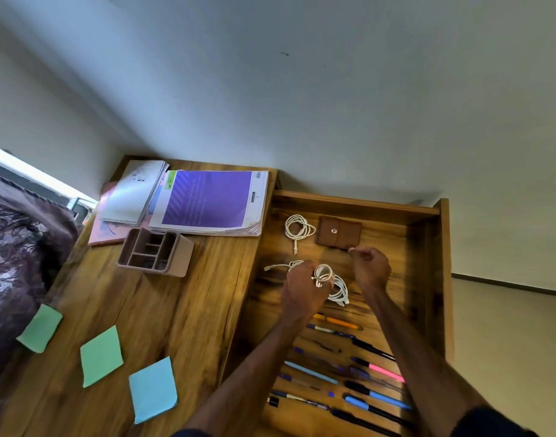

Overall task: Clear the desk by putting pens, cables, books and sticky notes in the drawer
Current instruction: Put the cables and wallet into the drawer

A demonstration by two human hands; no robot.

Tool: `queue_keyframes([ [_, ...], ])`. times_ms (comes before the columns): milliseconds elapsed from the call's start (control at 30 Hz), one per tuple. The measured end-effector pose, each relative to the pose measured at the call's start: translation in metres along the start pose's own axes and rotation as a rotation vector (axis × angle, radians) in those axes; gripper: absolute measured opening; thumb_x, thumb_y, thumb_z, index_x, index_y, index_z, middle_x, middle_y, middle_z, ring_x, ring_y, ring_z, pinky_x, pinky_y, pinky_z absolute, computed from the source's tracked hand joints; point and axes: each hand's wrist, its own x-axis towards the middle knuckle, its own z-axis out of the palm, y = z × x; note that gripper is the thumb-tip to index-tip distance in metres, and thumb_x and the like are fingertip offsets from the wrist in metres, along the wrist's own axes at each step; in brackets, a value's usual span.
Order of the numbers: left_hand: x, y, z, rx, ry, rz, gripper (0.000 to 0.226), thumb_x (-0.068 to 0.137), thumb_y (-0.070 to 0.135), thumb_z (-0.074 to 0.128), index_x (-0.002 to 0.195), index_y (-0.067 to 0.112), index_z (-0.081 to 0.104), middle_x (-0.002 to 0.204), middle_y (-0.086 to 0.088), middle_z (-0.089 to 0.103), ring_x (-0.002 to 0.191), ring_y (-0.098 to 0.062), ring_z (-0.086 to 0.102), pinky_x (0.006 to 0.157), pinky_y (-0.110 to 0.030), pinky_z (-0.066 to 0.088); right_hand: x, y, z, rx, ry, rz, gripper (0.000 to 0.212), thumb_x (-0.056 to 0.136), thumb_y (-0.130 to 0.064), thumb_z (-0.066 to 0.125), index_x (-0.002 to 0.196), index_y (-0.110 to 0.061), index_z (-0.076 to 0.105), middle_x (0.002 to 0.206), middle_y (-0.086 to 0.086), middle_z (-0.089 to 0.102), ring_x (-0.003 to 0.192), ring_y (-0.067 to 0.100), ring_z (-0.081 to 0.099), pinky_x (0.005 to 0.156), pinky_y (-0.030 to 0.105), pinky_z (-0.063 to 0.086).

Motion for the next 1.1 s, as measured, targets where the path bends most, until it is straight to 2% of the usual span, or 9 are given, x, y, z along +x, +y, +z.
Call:
queue_keyframes([
  [133, -0.005, 0.011, 0.007, 0.089, 0.043, 0.012, 0.036, 0.079, 0.051, 0.069, 0.11, 0.031, 0.064, 0.103, 0.005, 0.069, 0.098, -0.018, 0.067, 0.08, -0.037, 0.057, -0.04, 0.004, -0.023, 0.079, -0.321, -0.173, 0.011, 0.084, -0.028, 0.078, 0.093, -0.021, 0.076, 0.089, -0.006, 0.077, 0.082, 0.011, 0.072, 0.069, 0.025, 0.057],
  [300, -0.01, 0.016, 0.012, 0.187, -0.007, 0.048, 0.045, 0.081, 0.036, 0.07, 0.124, 0.031, 0.057, 0.119, 0.002, 0.056, 0.111, -0.021, 0.059, 0.085, -0.041, 0.054, -0.051, 0.011, -0.039, -0.097, -0.452, -0.271, 0.033, 0.075, -0.031, 0.087, 0.103, -0.021, 0.073, 0.094, -0.009, 0.075, 0.076, 0.01, 0.073, 0.065, 0.029, 0.061],
  [400, -0.012, 0.015, 0.016, 0.199, -0.003, 0.1, 0.045, 0.084, 0.036, 0.069, 0.126, 0.03, 0.055, 0.119, 0.002, 0.056, 0.112, -0.021, 0.059, 0.083, -0.04, 0.054, -0.04, 0.01, -0.04, -0.177, -0.464, -0.289, 0.039, 0.072, -0.031, 0.088, 0.107, -0.019, 0.073, 0.095, -0.007, 0.074, 0.074, 0.011, 0.072, 0.067, 0.032, 0.061],
  [500, -0.013, 0.014, 0.017, 0.183, -0.014, 0.089, 0.043, 0.086, 0.039, 0.068, 0.124, 0.026, 0.055, 0.118, 0.001, 0.059, 0.112, -0.022, 0.059, 0.085, -0.041, 0.054, -0.032, 0.004, -0.038, -0.259, -0.463, -0.338, 0.026, 0.073, -0.023, 0.088, 0.095, -0.022, 0.074, 0.091, -0.006, 0.074, 0.072, 0.009, 0.071, 0.066, 0.027, 0.058],
  [600, -0.014, 0.009, 0.016, 0.173, -0.036, 0.06, 0.047, 0.082, 0.039, 0.073, 0.122, 0.027, 0.053, 0.119, 0.002, 0.061, 0.113, -0.021, 0.06, 0.089, -0.044, 0.054, -0.019, 0.003, -0.028, -0.369, -0.375, -0.397, 0.024, 0.072, -0.029, 0.087, 0.093, -0.021, 0.076, 0.087, -0.008, 0.074, 0.072, 0.009, 0.07, 0.067, 0.03, 0.058],
  [700, -0.012, -0.001, 0.012, 0.169, -0.02, 0.034, 0.038, 0.084, 0.029, 0.071, 0.119, 0.027, 0.056, 0.118, 0.004, 0.063, 0.112, -0.021, 0.062, 0.092, -0.045, 0.054, 0.0, 0.002, -0.009, -0.474, -0.293, -0.458, 0.026, 0.073, -0.028, 0.085, 0.095, -0.018, 0.077, 0.09, -0.004, 0.075, 0.074, 0.014, 0.069, 0.07, 0.033, 0.058],
  [867, -0.011, -0.025, 0.005, 0.172, 0.006, 0.013, 0.035, 0.086, 0.022, 0.068, 0.119, 0.029, 0.06, 0.112, 0.005, 0.066, 0.106, -0.017, 0.064, 0.088, -0.036, 0.056, 0.027, 0.013, 0.019, -0.662, -0.329, -0.52, 0.019, 0.077, -0.032, 0.078, 0.088, -0.018, 0.074, 0.086, 0.003, 0.074, 0.074, 0.02, 0.066, 0.061, 0.029, 0.047],
  [967, -0.013, -0.039, -0.002, 0.143, 0.014, 0.005, 0.028, 0.09, 0.02, 0.066, 0.117, 0.026, 0.062, 0.11, 0.006, 0.067, 0.102, -0.014, 0.065, 0.086, -0.035, 0.056, 0.03, 0.03, 0.023, -0.692, -0.333, -0.532, 0.023, 0.077, -0.031, 0.077, 0.096, -0.019, 0.073, 0.093, 0.005, 0.075, 0.084, 0.025, 0.069, 0.069, 0.034, 0.055],
  [1100, -0.012, -0.056, -0.012, 0.137, 0.042, -0.001, 0.02, 0.092, 0.02, 0.062, 0.112, 0.024, 0.063, 0.105, 0.008, 0.067, 0.098, -0.011, 0.065, 0.084, -0.032, 0.057, 0.027, 0.037, 0.022, -0.651, -0.297, -0.55, 0.027, 0.079, -0.031, 0.078, 0.102, -0.02, 0.073, 0.098, 0.004, 0.075, 0.09, 0.026, 0.069, 0.075, 0.035, 0.056],
])
